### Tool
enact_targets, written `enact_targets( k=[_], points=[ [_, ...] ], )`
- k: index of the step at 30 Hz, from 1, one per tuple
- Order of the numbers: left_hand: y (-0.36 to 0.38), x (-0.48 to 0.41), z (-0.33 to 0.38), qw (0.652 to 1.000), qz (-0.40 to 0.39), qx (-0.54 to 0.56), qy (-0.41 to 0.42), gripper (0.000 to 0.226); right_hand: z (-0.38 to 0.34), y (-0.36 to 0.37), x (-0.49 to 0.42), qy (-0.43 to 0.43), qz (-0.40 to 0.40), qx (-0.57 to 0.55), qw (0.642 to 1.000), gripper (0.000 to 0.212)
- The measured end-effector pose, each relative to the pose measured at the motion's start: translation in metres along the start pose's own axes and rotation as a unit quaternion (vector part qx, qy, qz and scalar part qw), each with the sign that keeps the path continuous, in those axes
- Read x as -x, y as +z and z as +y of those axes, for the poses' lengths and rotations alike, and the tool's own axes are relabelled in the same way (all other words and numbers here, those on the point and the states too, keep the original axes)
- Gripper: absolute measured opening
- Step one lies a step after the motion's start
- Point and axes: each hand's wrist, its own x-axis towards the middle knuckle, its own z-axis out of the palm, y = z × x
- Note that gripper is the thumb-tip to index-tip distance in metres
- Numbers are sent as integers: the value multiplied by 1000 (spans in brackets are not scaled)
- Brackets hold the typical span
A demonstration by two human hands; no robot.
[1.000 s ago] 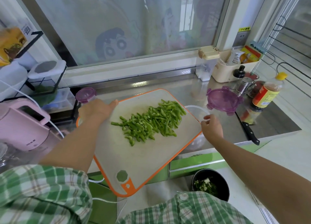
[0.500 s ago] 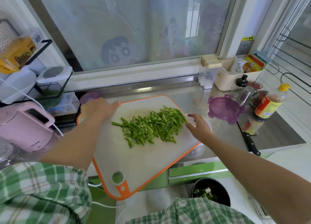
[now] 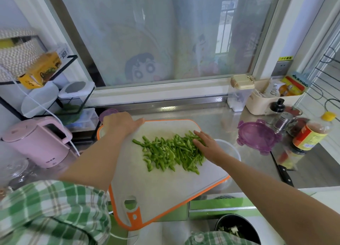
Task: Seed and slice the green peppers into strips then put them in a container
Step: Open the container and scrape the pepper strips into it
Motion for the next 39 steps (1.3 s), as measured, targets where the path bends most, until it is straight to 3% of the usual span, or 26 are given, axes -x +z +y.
enact_targets(
  k=[10, 16, 24, 27, 39],
  points=[
    [-19, 7, 8, 1000, -3, -24, 1, 71, -1, 0, -10, 4, 10, -14, 1000, 41],
    [-26, 9, 13, 999, -1, -42, 10, 70, -6, -1, -6, -37, -19, -1, 999, 43],
    [-24, -1, 13, 999, 9, -42, 26, 73, -11, -2, -4, -42, 20, -61, 997, 35],
    [-24, -4, 14, 999, 6, -47, 26, 73, -8, 0, -3, -62, 3, -14, 998, 32],
    [-21, -10, 12, 999, 27, -30, 36, 73, 8, -7, -4, -6, 47, -7, 999, 34]
  ],
)
